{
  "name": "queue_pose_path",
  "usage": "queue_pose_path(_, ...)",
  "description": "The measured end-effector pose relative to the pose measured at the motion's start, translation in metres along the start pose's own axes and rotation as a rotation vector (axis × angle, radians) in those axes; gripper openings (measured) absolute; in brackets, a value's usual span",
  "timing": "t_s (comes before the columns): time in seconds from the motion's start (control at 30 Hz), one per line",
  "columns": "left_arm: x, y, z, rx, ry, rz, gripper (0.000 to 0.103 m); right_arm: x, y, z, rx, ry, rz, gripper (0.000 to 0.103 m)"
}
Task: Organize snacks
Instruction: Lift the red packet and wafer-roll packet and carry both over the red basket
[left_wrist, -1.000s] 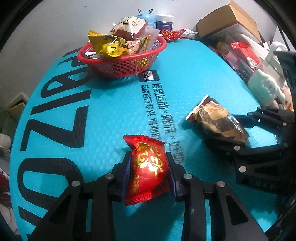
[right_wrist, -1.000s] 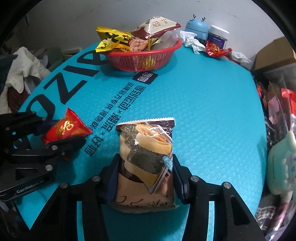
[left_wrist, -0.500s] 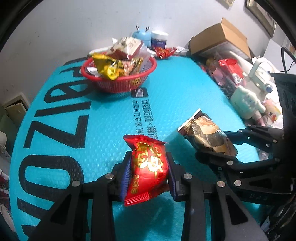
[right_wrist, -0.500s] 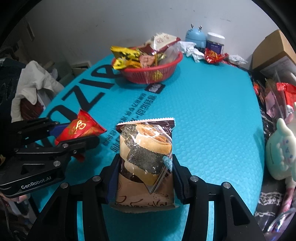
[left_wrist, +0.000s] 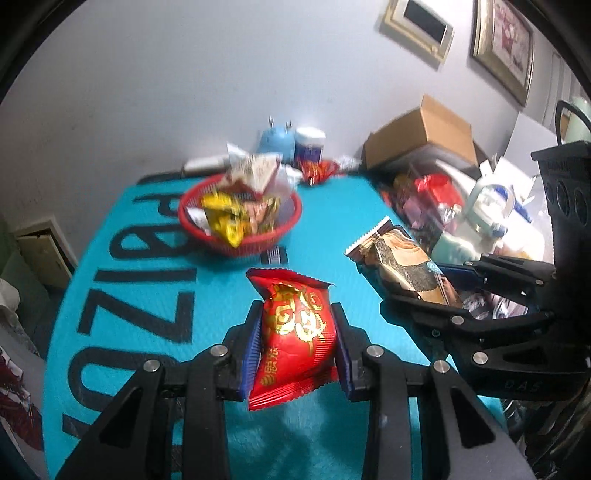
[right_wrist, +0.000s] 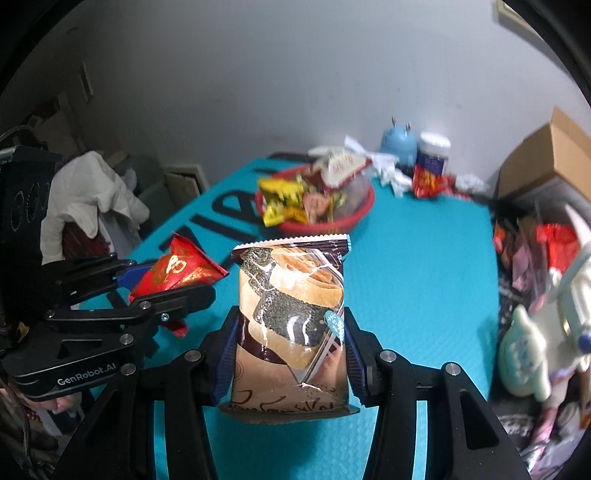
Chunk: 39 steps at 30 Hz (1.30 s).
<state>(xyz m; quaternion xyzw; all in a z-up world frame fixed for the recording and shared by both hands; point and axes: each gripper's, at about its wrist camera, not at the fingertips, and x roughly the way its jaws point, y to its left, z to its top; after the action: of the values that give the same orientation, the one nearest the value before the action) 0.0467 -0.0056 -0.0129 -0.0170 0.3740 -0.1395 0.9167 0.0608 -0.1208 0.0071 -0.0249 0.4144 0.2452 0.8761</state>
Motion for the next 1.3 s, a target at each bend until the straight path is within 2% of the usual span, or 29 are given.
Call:
queue_pose_path(0.37,-0.031,0.012,0.049,-0.001,-0.166,0.015,0.034,-0.028,0.007,0.050,-0.049,-0.144,-0.022,0.050)
queue_pose_path(0.67,-0.032,0.037,0.091,-0.021,-0.260,0.034,0.034,-0.023,0.004,0.094,-0.068,-0.223,-0.028,0.050)
queue_pose_path(1.03,0.014,0.077,0.136,-0.093,-0.311,0.056,0.034,0.027,-0.017,0.137,-0.024,-0.274,-0.036,0.050)
queue_pose_path(1.17,0.041,0.089,0.144,-0.102,-0.290,0.052,0.034,0.058,-0.030,0.142,-0.002,-0.264,-0.012,0.050)
queue_pose_path(1.3,0.072,0.098,0.146,-0.098,-0.250,0.064,0.034,0.086,-0.039,0.139,0.012,-0.262,-0.045,0.050)
